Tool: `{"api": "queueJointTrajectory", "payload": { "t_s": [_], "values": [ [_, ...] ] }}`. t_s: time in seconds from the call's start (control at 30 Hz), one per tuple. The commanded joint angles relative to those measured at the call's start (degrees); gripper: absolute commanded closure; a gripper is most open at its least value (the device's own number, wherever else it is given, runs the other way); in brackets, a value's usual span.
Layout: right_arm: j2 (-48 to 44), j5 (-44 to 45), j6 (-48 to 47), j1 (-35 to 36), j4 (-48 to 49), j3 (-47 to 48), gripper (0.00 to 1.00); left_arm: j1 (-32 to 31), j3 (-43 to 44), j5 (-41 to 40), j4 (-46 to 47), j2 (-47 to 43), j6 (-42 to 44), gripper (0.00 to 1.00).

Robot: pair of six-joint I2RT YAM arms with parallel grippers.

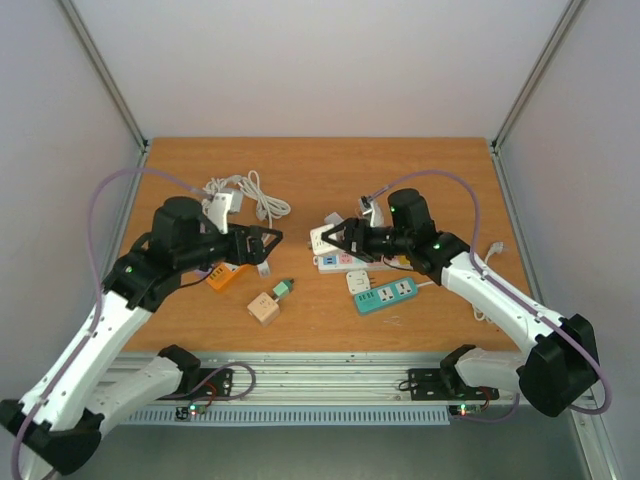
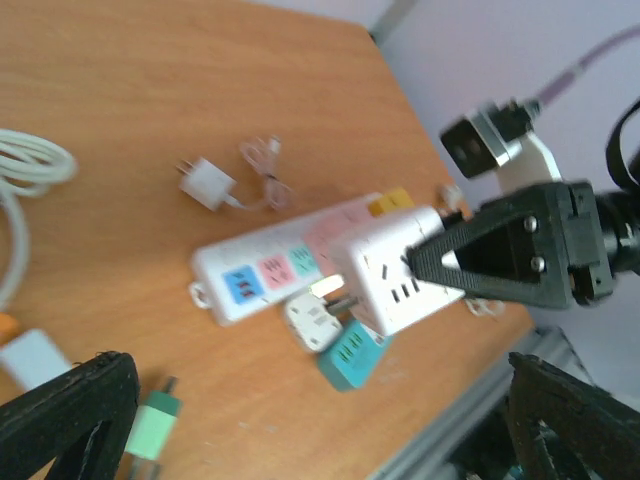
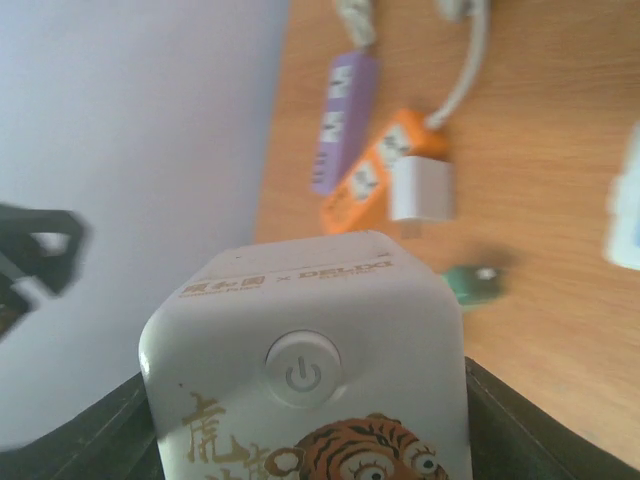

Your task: Insert the plug

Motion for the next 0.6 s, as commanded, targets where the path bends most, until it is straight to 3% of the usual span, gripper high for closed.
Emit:
{"api": "queueJointTrajectory", "payload": {
  "t_s": [0.0,0.27,0.57],
  "values": [
    [0.8,18.5,-9.7,3.0,-13.8,5.5,0.8,0.2,-3.0,-13.7,0.3,-5.6,2.8,0.01],
    [7.7,47.6,-15.6,12.8,-29.7,14.5,0.81,0.2,-8.3,-20.2,1.4,-12.9,6.8,0.01],
    [18.1,57.7,-14.5,16.5,-36.3,21.1,0.8,-0.9,-11.0,-25.1,1.8,-14.8,6.4,0.01]
  ]
}}
